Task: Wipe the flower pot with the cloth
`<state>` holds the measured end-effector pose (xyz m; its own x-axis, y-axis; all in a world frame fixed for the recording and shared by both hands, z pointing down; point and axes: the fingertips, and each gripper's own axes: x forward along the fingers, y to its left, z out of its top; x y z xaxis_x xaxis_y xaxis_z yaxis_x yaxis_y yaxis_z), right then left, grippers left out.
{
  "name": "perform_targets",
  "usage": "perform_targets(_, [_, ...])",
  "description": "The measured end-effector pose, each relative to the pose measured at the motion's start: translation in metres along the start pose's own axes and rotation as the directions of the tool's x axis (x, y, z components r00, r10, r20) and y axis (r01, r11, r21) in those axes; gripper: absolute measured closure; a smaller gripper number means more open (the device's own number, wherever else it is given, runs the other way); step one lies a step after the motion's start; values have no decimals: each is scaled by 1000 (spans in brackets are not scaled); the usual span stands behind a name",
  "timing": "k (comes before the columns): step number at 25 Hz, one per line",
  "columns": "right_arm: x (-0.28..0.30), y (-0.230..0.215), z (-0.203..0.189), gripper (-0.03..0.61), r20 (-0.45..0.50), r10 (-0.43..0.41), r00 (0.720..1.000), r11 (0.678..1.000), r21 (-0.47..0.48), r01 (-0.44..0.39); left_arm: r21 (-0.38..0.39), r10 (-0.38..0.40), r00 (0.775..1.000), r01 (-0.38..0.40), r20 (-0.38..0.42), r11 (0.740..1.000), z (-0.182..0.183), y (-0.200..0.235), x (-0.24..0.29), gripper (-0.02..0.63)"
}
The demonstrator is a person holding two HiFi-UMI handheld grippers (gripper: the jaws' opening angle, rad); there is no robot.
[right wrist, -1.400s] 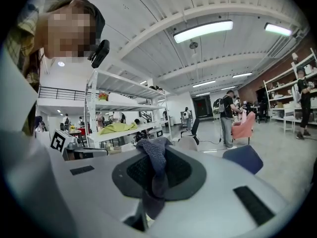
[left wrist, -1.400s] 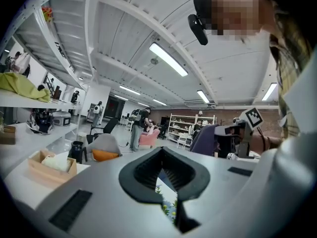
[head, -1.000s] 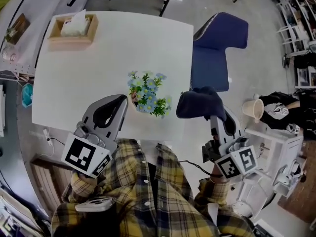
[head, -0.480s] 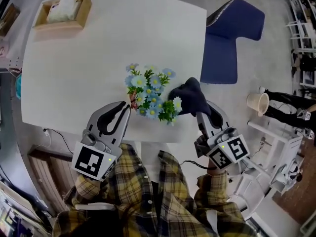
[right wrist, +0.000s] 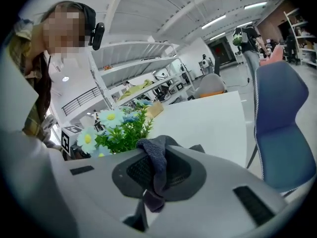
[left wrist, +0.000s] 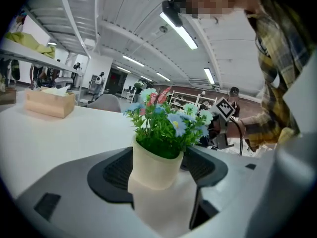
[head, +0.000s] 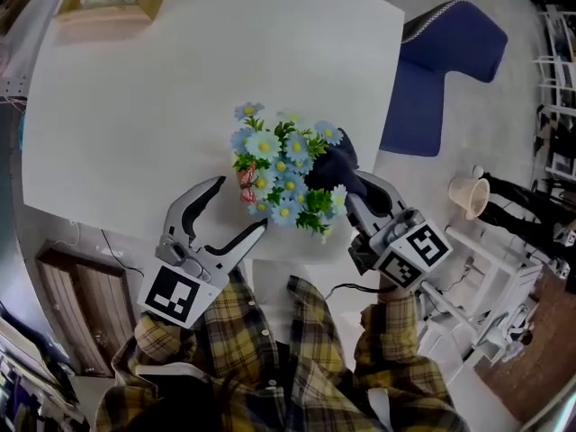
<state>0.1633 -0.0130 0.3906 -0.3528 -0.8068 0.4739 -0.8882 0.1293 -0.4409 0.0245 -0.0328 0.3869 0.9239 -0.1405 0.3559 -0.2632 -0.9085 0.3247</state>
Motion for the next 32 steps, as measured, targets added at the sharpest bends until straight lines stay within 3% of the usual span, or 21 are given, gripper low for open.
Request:
perform_targets(12, [41, 9, -20, 563, -115, 180, 977, 983, -3, -181, 191, -7, 999, 15, -43, 982, -24, 10, 25, 223])
perform_targets(21, [52, 20, -27, 563, -164, 240, 957, 970, -3, -243, 226, -25, 998, 37, -58, 973, -28, 8, 30, 215])
perform_targets(32, [58, 25, -26, 563, -227, 237, 945, 967, -35, -251, 236, -83, 994, 97, -67, 967, -31, 11, 25, 216])
